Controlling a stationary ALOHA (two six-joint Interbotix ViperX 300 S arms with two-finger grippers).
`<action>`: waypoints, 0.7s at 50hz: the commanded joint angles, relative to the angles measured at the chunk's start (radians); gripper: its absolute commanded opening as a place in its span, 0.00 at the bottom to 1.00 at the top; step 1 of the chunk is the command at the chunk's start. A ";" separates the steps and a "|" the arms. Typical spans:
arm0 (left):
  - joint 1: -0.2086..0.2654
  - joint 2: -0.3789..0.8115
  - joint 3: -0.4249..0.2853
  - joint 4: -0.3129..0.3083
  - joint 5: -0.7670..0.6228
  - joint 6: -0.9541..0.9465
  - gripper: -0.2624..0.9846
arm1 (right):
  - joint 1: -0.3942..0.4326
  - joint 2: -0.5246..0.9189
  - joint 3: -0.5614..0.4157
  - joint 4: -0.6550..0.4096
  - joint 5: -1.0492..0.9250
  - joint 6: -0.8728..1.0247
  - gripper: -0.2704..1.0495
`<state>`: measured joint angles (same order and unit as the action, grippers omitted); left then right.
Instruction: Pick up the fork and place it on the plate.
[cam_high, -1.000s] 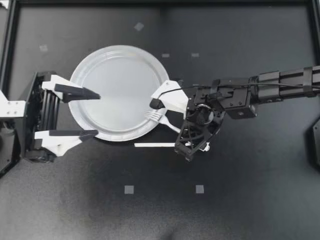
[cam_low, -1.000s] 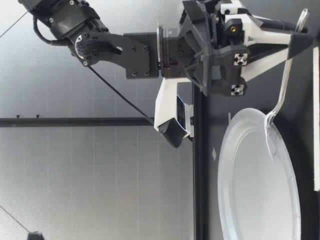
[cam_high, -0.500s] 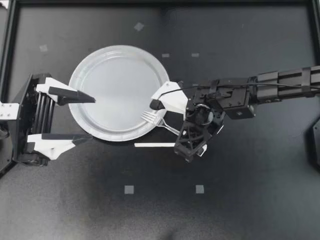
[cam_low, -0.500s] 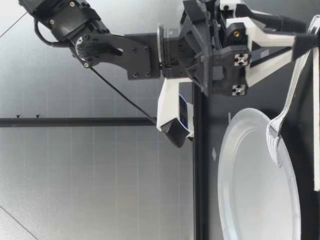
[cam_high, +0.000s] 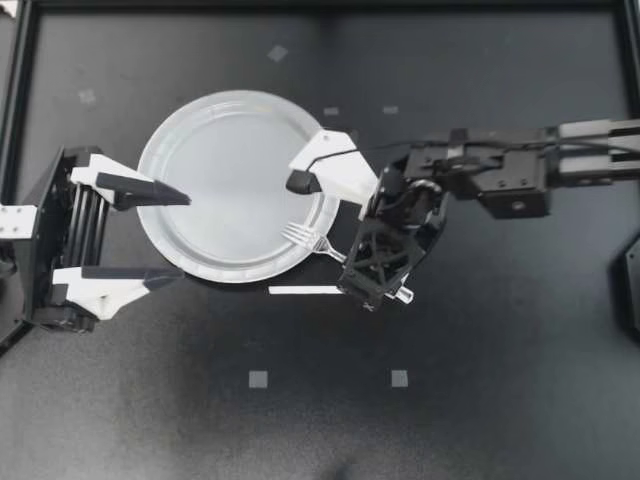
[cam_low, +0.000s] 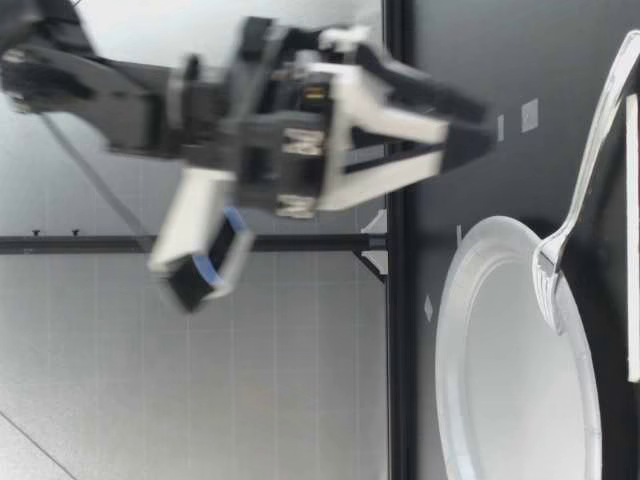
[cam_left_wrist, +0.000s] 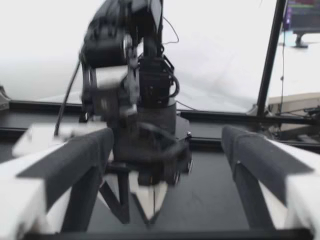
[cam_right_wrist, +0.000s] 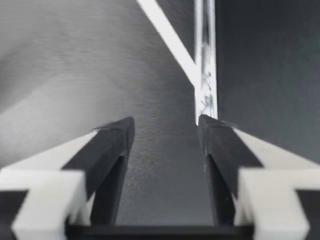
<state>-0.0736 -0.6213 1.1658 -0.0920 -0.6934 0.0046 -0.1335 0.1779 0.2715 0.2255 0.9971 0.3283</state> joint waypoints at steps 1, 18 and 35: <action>-0.003 -0.006 -0.046 -0.006 0.063 -0.003 0.90 | -0.005 -0.086 -0.035 0.006 -0.049 -0.077 0.62; -0.003 -0.021 -0.067 -0.025 0.129 -0.003 0.90 | 0.064 -0.204 0.071 0.054 -0.549 -0.345 0.62; -0.003 -0.006 -0.040 -0.041 0.121 -0.003 0.90 | 0.141 -0.268 0.342 0.054 -1.100 -0.359 0.62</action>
<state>-0.0736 -0.6351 1.1259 -0.1289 -0.5568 0.0031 -0.0153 -0.0476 0.5292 0.2761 0.1166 -0.0353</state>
